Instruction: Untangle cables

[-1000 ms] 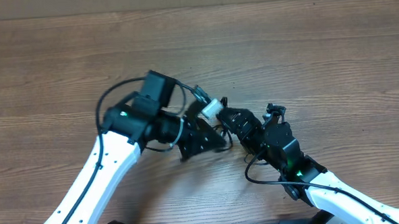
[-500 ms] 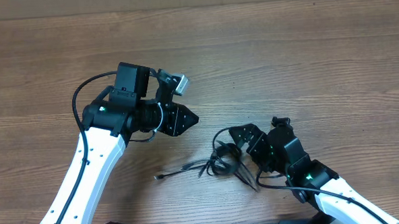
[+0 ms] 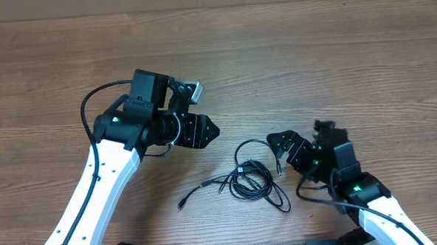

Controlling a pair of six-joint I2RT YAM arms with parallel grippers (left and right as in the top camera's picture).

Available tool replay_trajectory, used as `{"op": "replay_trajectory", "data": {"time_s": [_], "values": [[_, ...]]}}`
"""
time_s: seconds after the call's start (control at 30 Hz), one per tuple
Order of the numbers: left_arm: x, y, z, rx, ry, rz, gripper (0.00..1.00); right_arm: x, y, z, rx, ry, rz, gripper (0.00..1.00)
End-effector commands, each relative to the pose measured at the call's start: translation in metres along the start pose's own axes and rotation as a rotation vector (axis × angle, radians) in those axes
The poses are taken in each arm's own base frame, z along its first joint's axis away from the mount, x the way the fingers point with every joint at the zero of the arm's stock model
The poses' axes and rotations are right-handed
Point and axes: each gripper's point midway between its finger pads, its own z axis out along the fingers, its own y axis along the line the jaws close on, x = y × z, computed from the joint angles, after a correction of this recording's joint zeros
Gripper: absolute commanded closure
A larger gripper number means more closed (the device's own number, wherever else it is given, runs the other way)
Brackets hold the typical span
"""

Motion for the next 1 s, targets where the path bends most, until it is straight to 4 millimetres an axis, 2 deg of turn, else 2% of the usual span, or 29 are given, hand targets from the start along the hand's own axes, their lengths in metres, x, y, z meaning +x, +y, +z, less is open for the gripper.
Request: {"op": "replay_trajectory", "data": {"time_s": [0.0, 0.03, 0.13, 0.3, 0.37, 0.43, 0.47, 0.57, 0.63, 0.67, 0.73, 0.87, 0.97], "values": [[-0.008, 0.007, -0.006, -0.084, -0.039, 0.019, 0.39, 0.017, 0.02, -0.007, -0.08, 0.101, -0.255, 0.01], [-0.01, 0.009, -0.006, -0.096, -0.047, 0.022, 0.35, 0.025, 0.011, -0.004, -0.046, 0.138, -0.271, 0.0], [-0.015, 0.011, -0.007, -0.107, -0.069, 0.032, 0.29, 0.047, -0.001, 0.004, 0.003, 0.229, -0.3, 0.0], [-0.019, 0.01, -0.007, -0.102, -0.084, 0.016, 0.27, 0.09, -0.014, 0.021, 0.058, 0.38, -0.356, 0.04], [-0.017, 0.01, -0.007, -0.103, -0.078, 0.012, 0.28, 0.1, -0.016, 0.025, 0.076, 0.411, -0.369, 0.05], [-0.016, 0.01, -0.007, -0.103, -0.075, 0.01, 0.27, 0.099, -0.019, 0.027, 0.115, 0.398, -0.347, 0.08], [-0.016, 0.01, -0.007, -0.103, -0.075, 0.008, 0.28, 0.099, -0.019, 0.027, 0.122, 0.398, -0.345, 0.15], [-0.016, 0.01, -0.007, -0.102, -0.077, -0.019, 0.28, 0.096, -0.023, 0.026, 0.148, 0.386, -0.333, 0.59], [-0.016, 0.01, -0.007, -0.102, -0.077, -0.035, 0.29, 0.094, -0.022, 0.027, 0.147, 0.375, -0.337, 0.74], [-0.016, 0.01, -0.007, -0.101, -0.078, -0.042, 0.31, 0.09, -0.019, 0.028, 0.144, 0.361, -0.342, 0.86], [-0.016, 0.01, -0.007, -0.1, -0.077, -0.053, 0.35, 0.082, -0.005, 0.031, 0.102, 0.326, -0.362, 0.96], [-0.011, 0.01, -0.006, -0.101, -0.059, -0.106, 0.37, 0.048, 0.041, 0.037, -0.036, 0.196, -0.352, 0.96], [-0.003, 0.012, -0.006, -0.108, -0.029, -0.133, 0.41, 0.014, 0.067, 0.035, -0.112, 0.09, -0.202, 0.96]]}}
